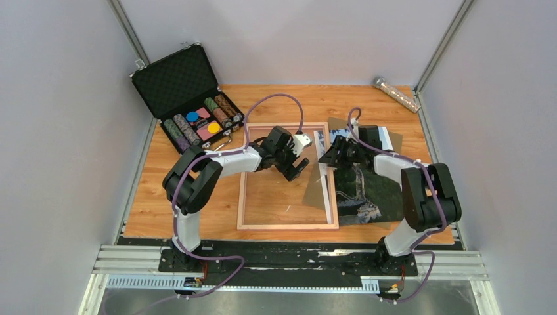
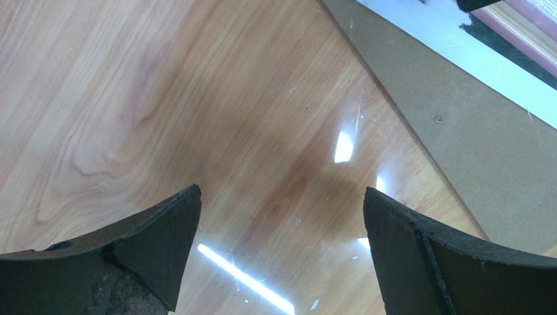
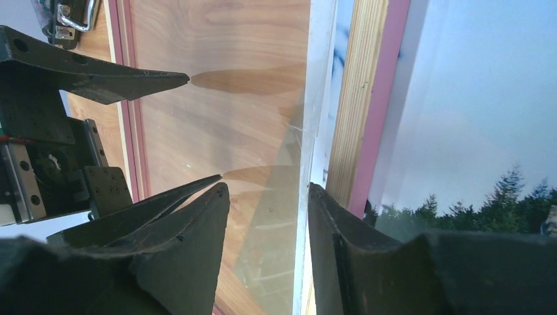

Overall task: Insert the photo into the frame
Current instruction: Place the photo frame item in the photo frame.

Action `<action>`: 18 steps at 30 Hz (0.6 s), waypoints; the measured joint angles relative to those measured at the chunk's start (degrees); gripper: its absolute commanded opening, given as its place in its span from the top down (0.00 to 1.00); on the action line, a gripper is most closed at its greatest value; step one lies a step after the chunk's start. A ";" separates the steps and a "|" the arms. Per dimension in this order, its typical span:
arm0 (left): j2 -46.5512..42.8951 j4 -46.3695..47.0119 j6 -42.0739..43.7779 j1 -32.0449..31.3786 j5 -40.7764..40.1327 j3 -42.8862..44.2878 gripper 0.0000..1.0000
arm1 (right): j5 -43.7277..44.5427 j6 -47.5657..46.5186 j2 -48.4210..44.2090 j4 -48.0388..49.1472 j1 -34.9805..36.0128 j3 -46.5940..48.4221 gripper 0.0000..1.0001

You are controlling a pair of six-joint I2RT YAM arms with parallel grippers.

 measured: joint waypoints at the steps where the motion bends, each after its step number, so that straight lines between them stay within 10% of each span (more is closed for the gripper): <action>1: 0.00 0.00 0.00 -0.02 0.00 0.00 0.00 | 0.07 -0.13 -0.31 -0.11 -0.09 0.00 0.54; 18: 0.22 -0.04 0.00 0.00 -0.09 -0.04 0.00 | 1.55 -2.67 -4.74 -0.48 -1.25 0.00 0.53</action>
